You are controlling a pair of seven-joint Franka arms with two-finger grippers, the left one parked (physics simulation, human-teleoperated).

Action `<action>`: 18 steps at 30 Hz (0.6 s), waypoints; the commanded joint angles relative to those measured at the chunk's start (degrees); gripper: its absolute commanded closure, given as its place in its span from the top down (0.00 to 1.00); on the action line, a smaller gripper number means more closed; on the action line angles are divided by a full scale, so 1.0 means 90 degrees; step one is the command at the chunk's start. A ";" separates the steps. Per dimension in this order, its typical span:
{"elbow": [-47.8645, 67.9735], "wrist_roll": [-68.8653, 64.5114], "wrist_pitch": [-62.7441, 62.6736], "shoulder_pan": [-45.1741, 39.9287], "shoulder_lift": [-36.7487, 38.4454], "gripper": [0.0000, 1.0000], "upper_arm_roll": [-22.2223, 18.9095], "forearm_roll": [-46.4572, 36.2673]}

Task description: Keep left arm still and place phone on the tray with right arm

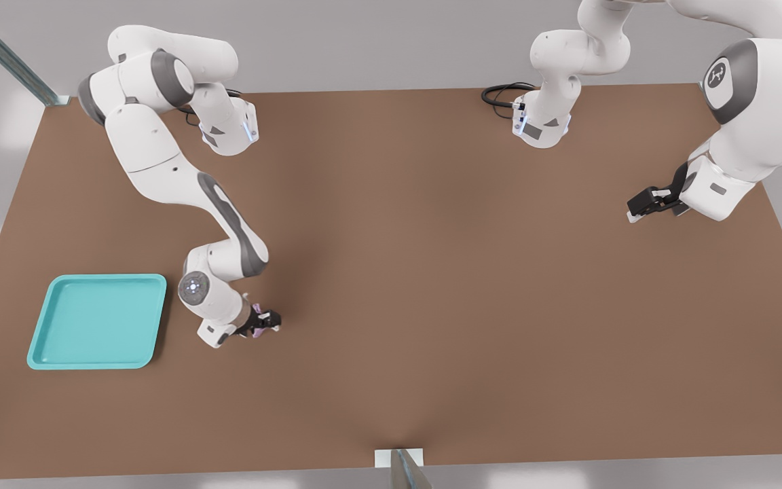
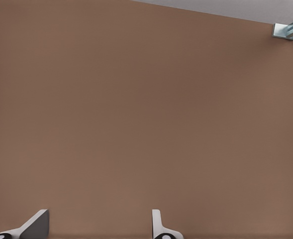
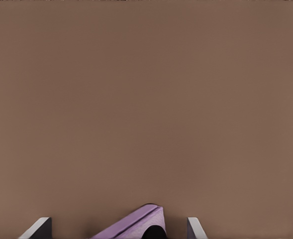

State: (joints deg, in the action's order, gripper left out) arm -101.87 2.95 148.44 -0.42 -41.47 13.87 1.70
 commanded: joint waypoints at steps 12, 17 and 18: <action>-0.0087 -0.0366 0.0363 -0.0110 0.0076 0.43 -0.0008 0.0056; -0.0048 -0.0347 0.0333 -0.0110 0.0262 0.33 -0.0008 0.0056; -0.0038 -0.0357 0.0333 -0.0110 0.0291 0.30 -0.0018 0.0056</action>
State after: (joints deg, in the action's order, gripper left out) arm -102.29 0.65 151.40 -1.41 -39.11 13.77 1.99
